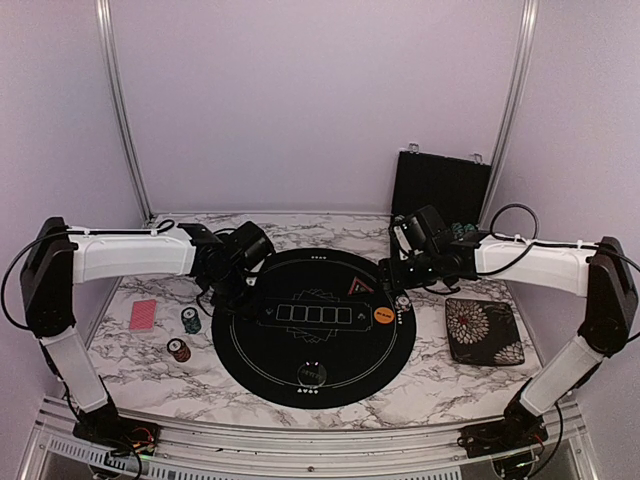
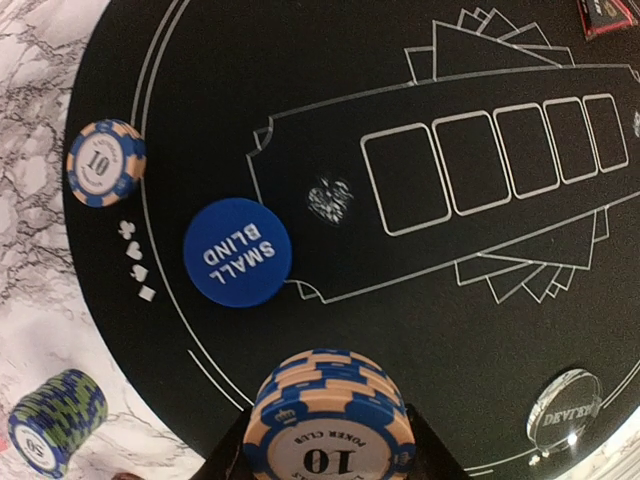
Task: Distribute texas hold em gaming equipment
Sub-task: Place the pile of poker chips at the dealer area.
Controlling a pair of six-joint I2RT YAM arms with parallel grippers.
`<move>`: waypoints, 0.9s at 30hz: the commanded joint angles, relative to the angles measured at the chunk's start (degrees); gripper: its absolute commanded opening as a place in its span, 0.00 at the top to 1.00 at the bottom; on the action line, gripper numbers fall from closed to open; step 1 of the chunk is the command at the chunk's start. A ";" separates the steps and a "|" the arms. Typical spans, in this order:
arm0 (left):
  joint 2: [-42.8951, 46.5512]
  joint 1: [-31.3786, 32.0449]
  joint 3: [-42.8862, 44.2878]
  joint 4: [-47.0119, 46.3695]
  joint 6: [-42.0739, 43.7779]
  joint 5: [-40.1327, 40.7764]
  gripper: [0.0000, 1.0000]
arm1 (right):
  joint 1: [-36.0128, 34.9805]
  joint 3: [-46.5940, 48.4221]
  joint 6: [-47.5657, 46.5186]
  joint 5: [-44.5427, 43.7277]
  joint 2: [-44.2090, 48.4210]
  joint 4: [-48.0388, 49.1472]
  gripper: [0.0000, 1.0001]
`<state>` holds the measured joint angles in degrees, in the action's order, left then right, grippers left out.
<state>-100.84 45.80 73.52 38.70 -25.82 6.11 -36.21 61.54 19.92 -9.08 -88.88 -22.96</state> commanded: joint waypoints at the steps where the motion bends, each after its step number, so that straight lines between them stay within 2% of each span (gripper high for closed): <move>1: 2.22 3.63 -2.27 -1.22 -3.52 0.91 0.69 | 0.36 -0.26 0.93 -1.00 1.39 1.14 0.26; 10: 2.17 12.12 -6.80 -5.01 -7.08 0.45 0.68 | 0.18 -2.43 2.00 -1.36 2.63 1.03 0.27; 27: 2.93 21.97 -13.39 -9.45 -11.12 1.10 0.68 | -2.99 -3.69 5.14 -3.91 2.57 0.24 0.27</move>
<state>-100.07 65.95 60.71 30.70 -35.68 6.13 -38.48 57.76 23.62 -11.60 -87.42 -22.81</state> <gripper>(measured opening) 0.413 0.733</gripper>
